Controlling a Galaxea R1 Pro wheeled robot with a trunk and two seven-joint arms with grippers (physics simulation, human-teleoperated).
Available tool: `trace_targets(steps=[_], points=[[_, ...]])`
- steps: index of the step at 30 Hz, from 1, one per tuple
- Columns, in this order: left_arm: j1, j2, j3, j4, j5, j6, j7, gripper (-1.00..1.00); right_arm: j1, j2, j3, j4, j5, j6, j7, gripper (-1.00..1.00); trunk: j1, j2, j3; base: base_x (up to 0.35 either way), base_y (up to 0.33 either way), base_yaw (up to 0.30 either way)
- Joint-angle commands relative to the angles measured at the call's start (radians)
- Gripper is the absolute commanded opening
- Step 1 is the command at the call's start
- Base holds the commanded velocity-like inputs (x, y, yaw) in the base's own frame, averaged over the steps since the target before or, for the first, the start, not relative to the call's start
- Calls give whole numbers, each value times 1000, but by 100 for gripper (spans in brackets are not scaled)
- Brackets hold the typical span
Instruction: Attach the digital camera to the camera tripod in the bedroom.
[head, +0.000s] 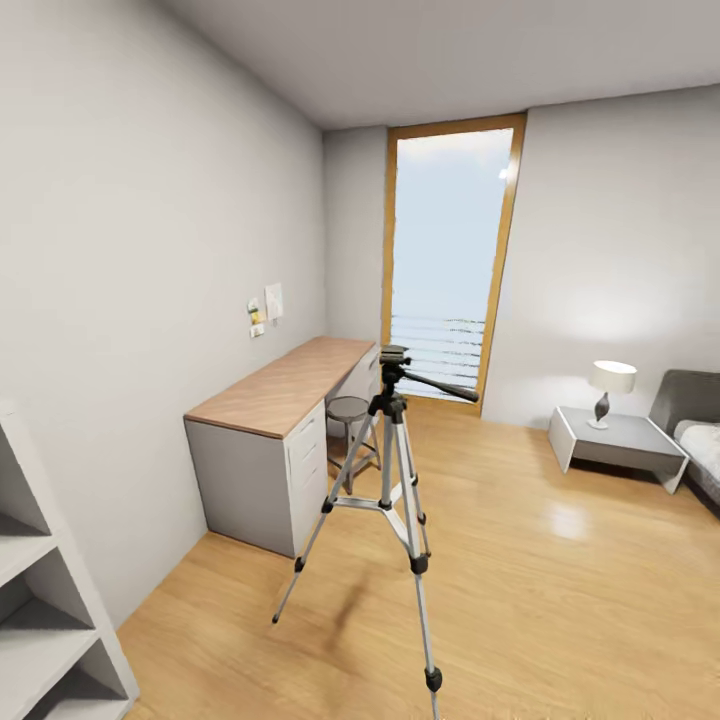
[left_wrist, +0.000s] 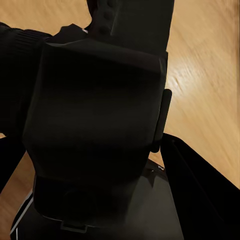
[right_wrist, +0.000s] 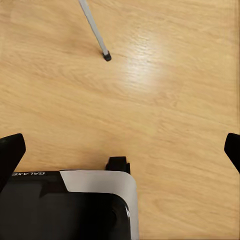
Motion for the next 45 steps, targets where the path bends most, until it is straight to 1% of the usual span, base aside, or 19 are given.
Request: trace_targets(steps=[1,18,45], points=[[-1,0,6,0,-3,1,2,-100,-2,0,-3,2,-3,0,4,100,0,-1,-2,0,0,-242],[-1,0,6,0,-3,0,2,-100,-2,0,-3,2,-3,0,4,100,0,-1,-2,0,0,-226],[-1,0,7,0,-2,2,2,-100,-2,0,-2,2,0,4,4,100,0,-1,-2,0,0,-9]])
